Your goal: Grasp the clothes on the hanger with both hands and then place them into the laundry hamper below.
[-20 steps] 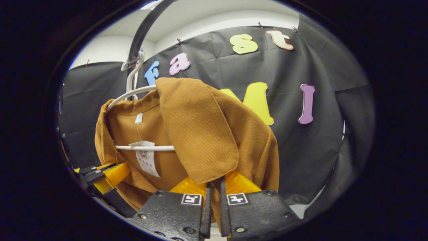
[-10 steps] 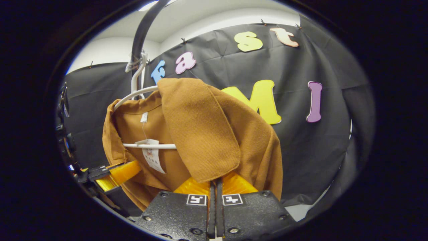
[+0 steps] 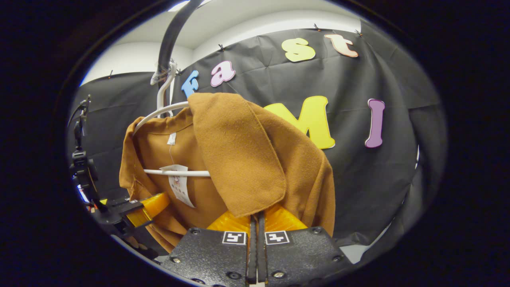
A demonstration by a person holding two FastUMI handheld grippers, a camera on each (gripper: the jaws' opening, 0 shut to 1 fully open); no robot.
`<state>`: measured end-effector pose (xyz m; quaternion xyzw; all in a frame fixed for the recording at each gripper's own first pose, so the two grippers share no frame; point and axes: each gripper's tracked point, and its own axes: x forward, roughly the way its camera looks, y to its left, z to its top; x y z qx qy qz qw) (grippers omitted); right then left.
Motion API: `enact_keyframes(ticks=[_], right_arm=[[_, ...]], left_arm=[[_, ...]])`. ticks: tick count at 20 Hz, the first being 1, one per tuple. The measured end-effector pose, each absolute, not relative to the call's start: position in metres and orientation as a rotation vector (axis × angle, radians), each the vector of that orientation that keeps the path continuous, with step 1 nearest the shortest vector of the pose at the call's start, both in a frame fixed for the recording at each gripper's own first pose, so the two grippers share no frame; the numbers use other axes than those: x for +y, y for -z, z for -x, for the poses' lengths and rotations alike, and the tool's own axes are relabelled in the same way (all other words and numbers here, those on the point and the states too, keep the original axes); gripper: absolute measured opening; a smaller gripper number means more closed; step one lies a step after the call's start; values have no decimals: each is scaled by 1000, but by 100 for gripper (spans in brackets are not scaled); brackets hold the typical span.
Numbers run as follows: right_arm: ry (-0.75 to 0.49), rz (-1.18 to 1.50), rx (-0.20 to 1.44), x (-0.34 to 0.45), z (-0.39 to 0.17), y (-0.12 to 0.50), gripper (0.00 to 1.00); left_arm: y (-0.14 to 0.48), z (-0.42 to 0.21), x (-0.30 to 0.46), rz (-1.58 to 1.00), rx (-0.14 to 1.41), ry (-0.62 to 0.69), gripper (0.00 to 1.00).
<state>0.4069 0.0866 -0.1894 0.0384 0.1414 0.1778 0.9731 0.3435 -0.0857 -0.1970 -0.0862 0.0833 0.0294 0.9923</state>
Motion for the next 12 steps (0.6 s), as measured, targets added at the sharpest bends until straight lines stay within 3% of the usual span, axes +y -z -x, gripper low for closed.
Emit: enact_keyframes(ticks=[1,2,8,12], right_arm=[[-360,-73,285,87,-408,189,4],[-366,-73,287,87,-407,189,4],[-404,-109,305,92,-403,189,4],[-549,-196,324,103,-397,187,4]], left_arm=[[198,-343,-82,172,169,-63,17],[197,-341,-83,171,173,-48,3],[194,-334,-83,150,178,-23,1],[180,-329,-83,165,162,9,1]])
